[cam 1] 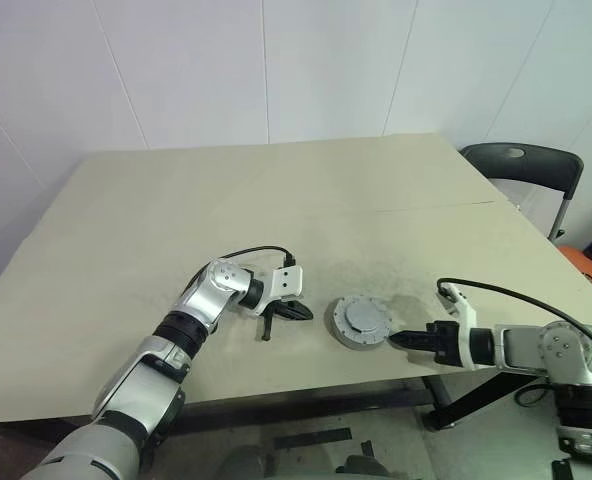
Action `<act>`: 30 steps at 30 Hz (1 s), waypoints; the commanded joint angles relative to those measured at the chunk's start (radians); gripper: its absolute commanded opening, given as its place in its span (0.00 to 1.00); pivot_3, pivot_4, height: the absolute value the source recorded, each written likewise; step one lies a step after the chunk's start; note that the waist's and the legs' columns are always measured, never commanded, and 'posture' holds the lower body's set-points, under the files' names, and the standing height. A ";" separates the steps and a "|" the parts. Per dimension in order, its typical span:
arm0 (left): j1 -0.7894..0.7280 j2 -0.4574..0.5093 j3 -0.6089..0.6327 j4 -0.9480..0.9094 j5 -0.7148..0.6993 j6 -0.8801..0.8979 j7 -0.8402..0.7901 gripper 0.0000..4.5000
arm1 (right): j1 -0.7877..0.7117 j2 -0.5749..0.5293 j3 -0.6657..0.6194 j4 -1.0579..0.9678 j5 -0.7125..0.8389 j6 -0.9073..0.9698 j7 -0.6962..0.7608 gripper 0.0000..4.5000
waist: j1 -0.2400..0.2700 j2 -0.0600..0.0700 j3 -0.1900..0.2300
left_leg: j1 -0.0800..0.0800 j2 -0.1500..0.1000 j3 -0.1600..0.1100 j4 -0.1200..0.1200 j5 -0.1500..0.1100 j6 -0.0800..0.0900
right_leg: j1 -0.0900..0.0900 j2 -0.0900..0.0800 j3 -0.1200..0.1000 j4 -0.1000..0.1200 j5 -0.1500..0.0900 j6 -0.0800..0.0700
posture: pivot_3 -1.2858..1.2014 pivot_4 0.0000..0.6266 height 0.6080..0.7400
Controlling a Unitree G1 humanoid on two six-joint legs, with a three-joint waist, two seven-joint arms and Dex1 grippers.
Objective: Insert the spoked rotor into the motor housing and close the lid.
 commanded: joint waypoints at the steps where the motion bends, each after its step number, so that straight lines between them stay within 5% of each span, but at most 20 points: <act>1: 0.020 -0.018 -0.024 0.008 0.029 0.014 -0.002 0.00 | -0.022 0.033 -0.055 -0.027 0.050 0.010 0.011 0.05 | -0.001 0.000 0.000 | 0.001 0.000 0.000 0.000 0.000 0.000 | 0.001 0.000 0.000 0.000 0.000 0.000 | 0.52 0.00 1.00; 18: -0.109 -0.060 0.233 -0.080 -0.236 0.126 -0.048 0.00 | 0.070 -0.129 -0.022 0.022 -0.012 -0.078 0.142 0.05 | 0.018 -0.002 0.004 | -0.007 -0.002 0.000 0.002 0.001 -0.001 | -0.003 0.000 0.000 0.002 0.002 0.004 | 0.52 0.00 1.00; 30: 0.023 -0.105 0.069 -0.170 -0.150 0.159 -0.056 0.00 | 0.071 -0.061 -0.019 -0.019 -0.008 -0.059 0.104 0.05 | 0.019 -0.006 0.007 | -0.004 -0.001 0.000 0.004 0.003 -0.004 | -0.003 0.001 0.000 0.010 0.002 0.004 | 0.52 0.00 1.00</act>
